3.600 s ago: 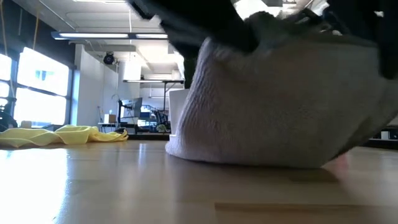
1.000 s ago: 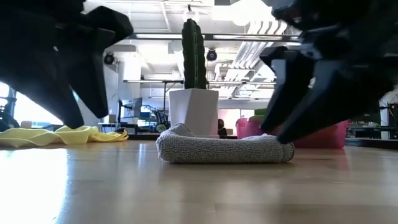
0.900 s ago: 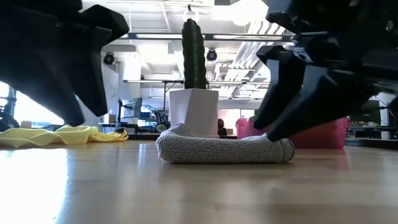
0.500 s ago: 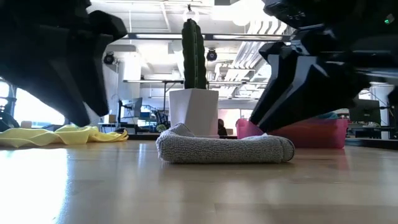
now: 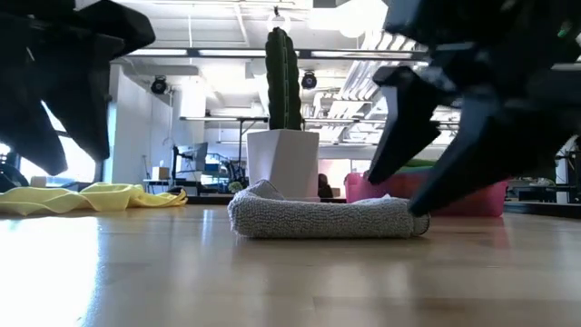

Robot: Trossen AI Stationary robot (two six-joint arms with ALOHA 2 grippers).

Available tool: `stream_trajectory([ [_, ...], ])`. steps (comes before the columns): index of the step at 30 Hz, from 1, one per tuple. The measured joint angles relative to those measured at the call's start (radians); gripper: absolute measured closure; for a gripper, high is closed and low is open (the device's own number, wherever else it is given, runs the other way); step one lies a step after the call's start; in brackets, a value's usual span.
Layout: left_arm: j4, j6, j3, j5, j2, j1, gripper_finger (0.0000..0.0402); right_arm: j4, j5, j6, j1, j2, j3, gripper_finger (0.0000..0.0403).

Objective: Fold microfiber towels
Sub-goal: Put the gray towel into the pink laundry bin

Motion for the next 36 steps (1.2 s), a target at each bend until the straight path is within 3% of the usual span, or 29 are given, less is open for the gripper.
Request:
stream_trajectory([
  [5, 0.017, 0.006, 0.000, -0.002, 0.000, 0.002, 0.0275, -0.019, 0.090, -0.003, -0.020, 0.032, 0.000, 0.0140],
  [11, 0.023, 0.017, 0.000, -0.004, 0.000, 0.004, 0.0275, -0.019, 0.042, 0.041, -0.047, 0.069, 0.003, 0.0139],
  [18, 0.030, 0.025, 0.000, -0.013, 0.001, 0.004, 0.0275, -0.014, 0.063, 0.082, -0.069, 0.080, 0.004, 0.0152],
  [22, 0.030, 0.025, 0.000, -0.019, 0.001, 0.004, 0.0275, -0.016, 0.013, 0.088, -0.088, 0.080, 0.003, 0.0203],
  [30, 0.023, 0.025, 0.000, -0.026, 0.001, 0.004, 0.0275, -0.022, -0.044, 0.118, -0.106, 0.083, 0.002, 0.0375],
  [32, 0.018, 0.025, 0.000, -0.030, 0.001, 0.004, 0.0275, -0.023, -0.041, 0.113, -0.104, 0.083, 0.001, 0.0393],
  [36, 0.002, 0.020, 0.000, -0.043, 0.001, 0.004, 0.0275, -0.034, -0.046, 0.066, -0.105, 0.069, -0.001, 0.0388],
])
